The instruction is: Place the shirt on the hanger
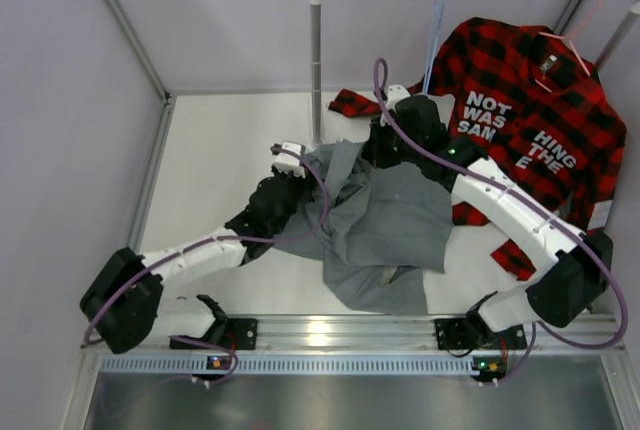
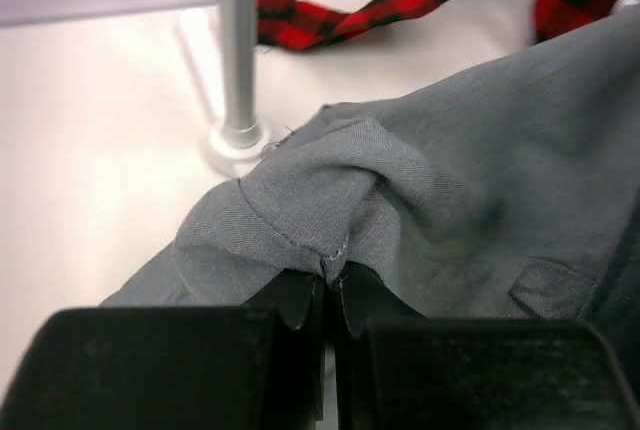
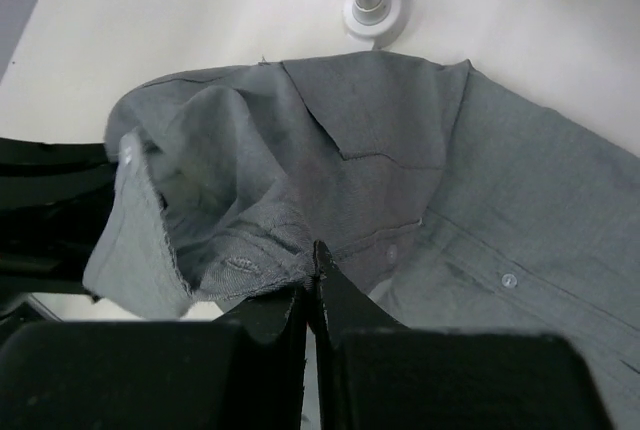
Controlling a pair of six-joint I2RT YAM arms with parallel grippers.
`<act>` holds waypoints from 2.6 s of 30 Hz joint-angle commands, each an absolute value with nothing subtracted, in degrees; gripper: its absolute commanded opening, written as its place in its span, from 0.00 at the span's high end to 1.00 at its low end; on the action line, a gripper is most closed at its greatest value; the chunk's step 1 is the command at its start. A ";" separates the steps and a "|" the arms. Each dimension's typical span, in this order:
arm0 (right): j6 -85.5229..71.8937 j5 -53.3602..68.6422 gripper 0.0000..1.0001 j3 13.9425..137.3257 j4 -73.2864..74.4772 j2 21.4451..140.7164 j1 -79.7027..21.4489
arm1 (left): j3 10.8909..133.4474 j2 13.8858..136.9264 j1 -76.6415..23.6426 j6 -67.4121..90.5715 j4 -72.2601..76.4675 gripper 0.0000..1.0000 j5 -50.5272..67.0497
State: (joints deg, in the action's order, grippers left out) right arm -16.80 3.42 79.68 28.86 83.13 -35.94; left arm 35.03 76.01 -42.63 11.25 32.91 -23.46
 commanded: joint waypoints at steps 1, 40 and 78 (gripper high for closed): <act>-17.84 6.68 1.00 77.70 27.33 77.26 -34.10 | 37.35 68.49 -42.71 9.76 28.95 1.00 -12.58; -7.49 4.83 0.18 60.55 35.42 47.98 -42.89 | 89.38 96.67 -32.08 13.79 -19.69 1.00 49.75; 6.09 -34.38 1.00 64.67 15.52 75.41 -56.70 | 88.10 91.51 -30.15 20.85 -16.98 0.21 20.78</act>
